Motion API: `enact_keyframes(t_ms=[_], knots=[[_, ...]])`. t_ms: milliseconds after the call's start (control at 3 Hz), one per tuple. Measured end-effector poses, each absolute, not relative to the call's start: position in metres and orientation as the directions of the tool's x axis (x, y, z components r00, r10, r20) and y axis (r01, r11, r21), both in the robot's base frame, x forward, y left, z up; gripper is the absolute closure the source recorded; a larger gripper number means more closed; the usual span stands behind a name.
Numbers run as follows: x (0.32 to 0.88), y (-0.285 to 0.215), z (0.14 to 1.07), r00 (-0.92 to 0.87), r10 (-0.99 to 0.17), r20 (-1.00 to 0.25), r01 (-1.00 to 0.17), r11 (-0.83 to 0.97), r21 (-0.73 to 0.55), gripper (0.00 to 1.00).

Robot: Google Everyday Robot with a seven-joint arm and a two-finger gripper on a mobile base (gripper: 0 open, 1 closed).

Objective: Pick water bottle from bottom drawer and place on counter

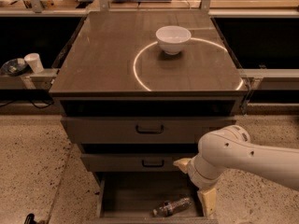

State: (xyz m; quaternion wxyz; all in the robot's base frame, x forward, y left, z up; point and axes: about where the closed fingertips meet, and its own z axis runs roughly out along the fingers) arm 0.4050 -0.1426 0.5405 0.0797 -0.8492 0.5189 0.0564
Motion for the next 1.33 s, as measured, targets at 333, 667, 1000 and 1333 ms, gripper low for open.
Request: enact_keyframes(t_ms=[333, 667, 1000, 1333], knots=[[0.413, -0.129, 0.485, 0.417, -0.869, -0.266, -0.908, -0.410, -0.086, 0.00], [0.405, -0.114, 0.411, 0.419, -0.867, -0.272, -0.905, -0.424, -0.040, 0.00], [0.404, -0.089, 0.382, 0.453, -0.855, -0.254, -0.889, -0.456, -0.050, 0.00], [0.407, -0.088, 0.382, 0.452, -0.856, -0.251, -0.890, -0.452, -0.062, 0.00]])
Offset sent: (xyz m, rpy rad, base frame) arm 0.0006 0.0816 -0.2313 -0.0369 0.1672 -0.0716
